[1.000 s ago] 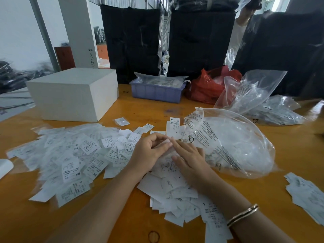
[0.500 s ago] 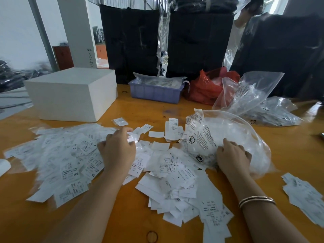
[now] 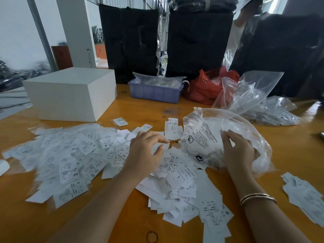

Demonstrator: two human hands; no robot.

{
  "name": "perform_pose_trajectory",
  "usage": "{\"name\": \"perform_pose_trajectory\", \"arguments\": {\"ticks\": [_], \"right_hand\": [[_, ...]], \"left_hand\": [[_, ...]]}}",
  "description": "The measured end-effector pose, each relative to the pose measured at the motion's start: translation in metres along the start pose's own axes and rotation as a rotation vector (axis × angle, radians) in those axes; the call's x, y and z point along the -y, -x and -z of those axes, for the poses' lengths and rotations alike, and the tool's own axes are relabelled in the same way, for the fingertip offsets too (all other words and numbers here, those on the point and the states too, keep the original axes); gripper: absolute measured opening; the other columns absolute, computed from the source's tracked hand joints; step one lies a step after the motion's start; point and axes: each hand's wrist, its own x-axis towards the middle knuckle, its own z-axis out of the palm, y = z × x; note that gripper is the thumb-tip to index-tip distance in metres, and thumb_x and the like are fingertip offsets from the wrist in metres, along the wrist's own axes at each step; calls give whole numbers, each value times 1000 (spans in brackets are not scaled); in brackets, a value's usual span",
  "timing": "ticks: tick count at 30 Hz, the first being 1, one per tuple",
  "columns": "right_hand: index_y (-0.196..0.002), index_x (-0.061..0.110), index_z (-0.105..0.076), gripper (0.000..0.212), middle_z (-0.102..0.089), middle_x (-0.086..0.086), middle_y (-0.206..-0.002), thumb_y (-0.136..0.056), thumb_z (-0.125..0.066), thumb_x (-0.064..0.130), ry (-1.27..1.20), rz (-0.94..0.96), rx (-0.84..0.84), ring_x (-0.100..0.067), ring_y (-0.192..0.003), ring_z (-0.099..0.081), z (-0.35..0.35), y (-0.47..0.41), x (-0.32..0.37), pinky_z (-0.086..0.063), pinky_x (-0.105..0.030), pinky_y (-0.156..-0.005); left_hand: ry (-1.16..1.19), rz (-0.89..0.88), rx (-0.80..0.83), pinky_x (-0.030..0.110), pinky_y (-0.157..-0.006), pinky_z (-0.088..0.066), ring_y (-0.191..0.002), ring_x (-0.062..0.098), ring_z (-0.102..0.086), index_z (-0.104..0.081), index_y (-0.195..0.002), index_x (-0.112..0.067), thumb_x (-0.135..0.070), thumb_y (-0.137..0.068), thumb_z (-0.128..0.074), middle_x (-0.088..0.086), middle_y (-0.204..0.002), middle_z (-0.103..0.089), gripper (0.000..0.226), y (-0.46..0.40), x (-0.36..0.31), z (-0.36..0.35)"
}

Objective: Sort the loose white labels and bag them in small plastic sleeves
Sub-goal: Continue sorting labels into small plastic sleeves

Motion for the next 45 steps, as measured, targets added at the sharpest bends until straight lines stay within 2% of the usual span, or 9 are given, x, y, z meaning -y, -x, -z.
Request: {"name": "perform_pose_trajectory", "arguments": {"ticks": [3,6,9,18,24,29,35,39,45], "right_hand": [[-95,21,-70,10,-67,8,-93,-90,-62,23,-202,215,-44,-18,-96,-60,5,9,16,-22,-27,-88],[-88,35,-58,16,-60,21,-81,-87,-63,20,-309,370,168,2,-79,-56,2,30,36,-27,-19,-90],[-83,46,-50,15,-59,25,-79,-82,-58,33,-344,424,406,7,-84,-54,-5,47,51,-41,-35,-88],[-104,45,-45,24,-60,21,-86,-87,-60,39,-331,391,749,1,-88,-55,-12,47,47,-45,-42,-91],[-117,43,-60,42,-38,25,-111,-77,-56,58,-17,667,1030,27,-106,-11,-8,36,40,-12,-29,-95],[-92,52,-58,15,-37,34,-109,-79,-64,52,-35,679,1033,25,-109,-11,-10,37,39,-9,-24,-94],[-79,40,-52,16,-50,22,-100,-82,-67,40,-71,666,964,11,-105,-33,-8,41,45,-14,-21,-97],[-74,29,-59,21,-58,10,-80,-86,-63,12,-549,335,887,-6,-83,-54,-3,40,48,-41,-25,-80],[-70,25,-65,31,-65,0,-75,-85,-60,-2,-1053,-7,663,-11,-70,-61,-7,37,42,-49,-19,-65]], "left_hand": [[247,32,92,20,-93,-36,-109,-2,-47,-65,-106,-26,-27,-93,-56,-20,-107,-58,16,1,-7,2],[445,104,221,7,-86,-38,-105,-13,-48,-55,-109,-44,-59,-82,-50,-33,-107,-53,31,1,-11,2],[561,183,285,12,-82,-48,-100,-6,-57,-52,-109,-47,-72,-70,-55,-26,-105,-59,46,0,-11,0],[714,313,26,10,-67,-48,-76,3,-66,-66,-83,-20,-26,-85,-66,-9,-80,-72,6,-3,-2,-3],[805,467,-203,10,-65,-50,-81,4,-68,-61,-92,-19,-17,-91,-60,-7,-83,-74,2,-7,4,2],[734,390,-155,4,-64,-45,-76,-5,-64,-65,-92,-25,-18,-92,-59,-16,-78,-71,9,-5,1,0],[571,290,-126,5,-64,-46,-80,-5,-61,-66,-83,-37,-27,-86,-67,-22,-82,-67,10,-5,1,-2],[428,161,-87,10,-64,-49,-78,-3,-60,-66,-88,-33,-27,-83,-69,-14,-78,-66,9,-3,3,-3],[371,46,-3,6,-67,-44,-78,-5,-57,-68,-96,-21,-22,-83,-70,-14,-79,-63,13,1,-1,-3]]}}
